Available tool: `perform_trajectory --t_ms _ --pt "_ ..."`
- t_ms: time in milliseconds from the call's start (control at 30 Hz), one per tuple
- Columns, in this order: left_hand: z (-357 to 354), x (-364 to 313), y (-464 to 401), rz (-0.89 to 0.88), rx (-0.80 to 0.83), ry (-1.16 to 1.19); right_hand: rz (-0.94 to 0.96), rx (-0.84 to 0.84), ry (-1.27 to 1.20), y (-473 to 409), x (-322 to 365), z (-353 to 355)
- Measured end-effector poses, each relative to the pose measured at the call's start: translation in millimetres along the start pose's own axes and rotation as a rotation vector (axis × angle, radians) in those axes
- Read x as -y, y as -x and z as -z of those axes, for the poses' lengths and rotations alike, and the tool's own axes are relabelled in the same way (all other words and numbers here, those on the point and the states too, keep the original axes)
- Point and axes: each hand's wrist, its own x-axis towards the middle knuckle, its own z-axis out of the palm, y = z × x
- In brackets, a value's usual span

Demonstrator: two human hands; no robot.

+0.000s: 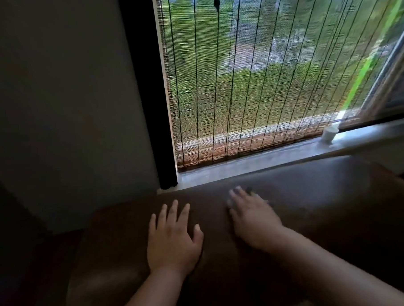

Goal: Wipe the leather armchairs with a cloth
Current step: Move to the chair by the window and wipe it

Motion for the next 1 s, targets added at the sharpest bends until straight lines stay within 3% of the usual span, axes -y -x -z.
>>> perform_trajectory --t_ms 67,133,267,333,400,467,533,667,733,800,900,967,1000 --pt "-5 1 2 -0.007 0.002 -0.009 0.256 0.075 -0.030 19 45 -5" --pt "-9 0 1 -0.005 -0.011 -0.009 0.340 0.074 -0.025 -1 35 -3" --pt "-15 3 -4 0.002 -0.057 0.006 -0.105 0.043 -0.020 -91 -40 13" --pt "-18 4 -6 -0.007 -0.077 0.000 -0.203 -0.010 -0.051 -105 -28 14" --pt "-19 7 -8 -0.017 -0.084 0.000 -0.054 0.005 -0.081 -87 19 4" --pt "-19 10 -8 -0.022 -0.080 -0.034 0.209 0.066 -0.110 -43 57 0" --pt "-19 11 -9 -0.022 -0.099 -0.042 0.249 0.062 -0.066 -24 41 5" --pt "-20 8 -7 -0.014 -0.094 -0.037 -0.169 -0.038 -0.071 -39 -73 21" --pt "-19 8 -7 -0.009 -0.086 -0.050 -0.243 -0.083 -0.115 -34 -76 22" --pt "-20 10 -6 -0.014 -0.084 -0.046 -0.116 -0.132 -0.124 -9 -25 6" --pt "-21 9 -6 -0.029 -0.101 -0.033 0.364 -0.279 0.016 53 34 -34" --pt "-20 7 -6 -0.013 -0.102 -0.032 0.490 -0.277 0.041 53 3 -37" --pt "-20 7 -5 -0.009 -0.100 -0.038 0.447 -0.327 0.072 48 -26 -37"
